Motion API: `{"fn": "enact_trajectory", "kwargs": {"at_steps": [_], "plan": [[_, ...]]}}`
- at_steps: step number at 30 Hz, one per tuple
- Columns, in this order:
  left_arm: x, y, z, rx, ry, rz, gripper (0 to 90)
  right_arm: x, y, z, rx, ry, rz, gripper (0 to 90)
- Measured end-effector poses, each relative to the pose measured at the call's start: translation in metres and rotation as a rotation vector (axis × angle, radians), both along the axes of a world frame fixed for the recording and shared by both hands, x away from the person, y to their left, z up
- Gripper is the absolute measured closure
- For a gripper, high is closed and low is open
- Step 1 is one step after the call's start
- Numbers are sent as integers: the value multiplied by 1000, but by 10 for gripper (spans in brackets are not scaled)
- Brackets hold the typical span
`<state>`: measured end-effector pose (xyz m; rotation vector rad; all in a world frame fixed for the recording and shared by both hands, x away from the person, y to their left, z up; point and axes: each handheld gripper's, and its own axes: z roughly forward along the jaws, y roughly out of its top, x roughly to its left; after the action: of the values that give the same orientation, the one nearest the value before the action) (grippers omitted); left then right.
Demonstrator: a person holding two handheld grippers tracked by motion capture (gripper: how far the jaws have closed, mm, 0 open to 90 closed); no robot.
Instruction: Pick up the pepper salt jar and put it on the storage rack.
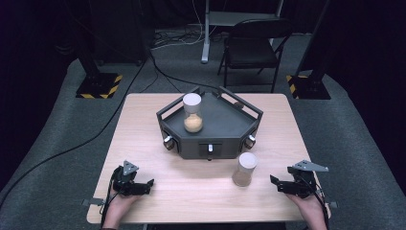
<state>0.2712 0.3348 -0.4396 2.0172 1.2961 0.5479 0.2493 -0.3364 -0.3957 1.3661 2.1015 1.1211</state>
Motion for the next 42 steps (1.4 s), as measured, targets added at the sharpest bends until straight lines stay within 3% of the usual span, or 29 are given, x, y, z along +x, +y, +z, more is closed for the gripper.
{"fn": "enact_trajectory", "kwargs": {"at_steps": [4,12,30,42], "plan": [[0,0,0,0,0,0,5,-3,1,4,38,-16,32,142],[0,0,0,0,0,0,5,-7,11,11,69,-43,86,151],[-1,-2,0,1,1,8,6,-2,47,18,60,-97,194,199],[0,-2,0,1,1,3,5,15,69,15,42,-93,198,222]]}}
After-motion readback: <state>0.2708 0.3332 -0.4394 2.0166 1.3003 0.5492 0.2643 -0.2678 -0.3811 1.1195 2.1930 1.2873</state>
